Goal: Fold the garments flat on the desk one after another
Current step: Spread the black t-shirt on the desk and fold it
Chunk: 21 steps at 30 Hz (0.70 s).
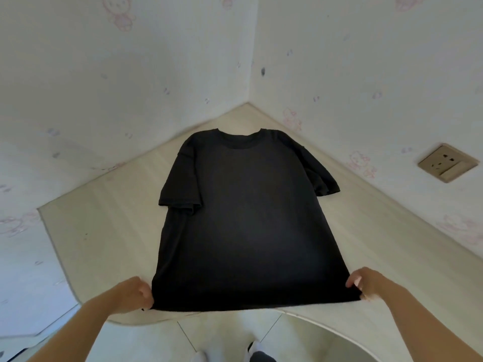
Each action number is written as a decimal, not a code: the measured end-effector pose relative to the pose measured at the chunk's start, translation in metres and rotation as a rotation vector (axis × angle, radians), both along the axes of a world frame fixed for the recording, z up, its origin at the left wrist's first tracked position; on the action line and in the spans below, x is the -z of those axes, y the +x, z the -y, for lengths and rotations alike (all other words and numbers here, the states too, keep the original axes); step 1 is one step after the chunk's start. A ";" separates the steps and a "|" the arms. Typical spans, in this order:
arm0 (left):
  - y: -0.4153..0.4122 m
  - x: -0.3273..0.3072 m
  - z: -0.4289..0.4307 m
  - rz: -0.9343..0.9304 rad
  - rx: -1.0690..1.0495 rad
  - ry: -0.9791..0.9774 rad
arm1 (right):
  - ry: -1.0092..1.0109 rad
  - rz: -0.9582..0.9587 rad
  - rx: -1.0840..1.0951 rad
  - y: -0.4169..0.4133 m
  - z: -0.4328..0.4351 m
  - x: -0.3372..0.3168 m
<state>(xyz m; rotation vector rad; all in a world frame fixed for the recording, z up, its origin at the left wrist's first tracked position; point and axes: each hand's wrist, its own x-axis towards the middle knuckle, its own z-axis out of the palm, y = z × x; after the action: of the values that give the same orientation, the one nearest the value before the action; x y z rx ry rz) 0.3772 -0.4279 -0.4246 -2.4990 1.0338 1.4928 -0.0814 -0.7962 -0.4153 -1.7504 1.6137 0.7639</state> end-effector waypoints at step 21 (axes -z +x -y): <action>0.027 -0.006 0.146 0.072 -0.765 -0.527 | 0.036 0.547 -0.387 0.283 -0.033 -0.021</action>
<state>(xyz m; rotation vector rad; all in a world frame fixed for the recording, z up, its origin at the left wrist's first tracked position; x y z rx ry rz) 0.4047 -0.5741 -0.4187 -3.5747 0.5038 1.3501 0.2020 -0.7631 -0.3947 -2.0461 0.9094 0.4164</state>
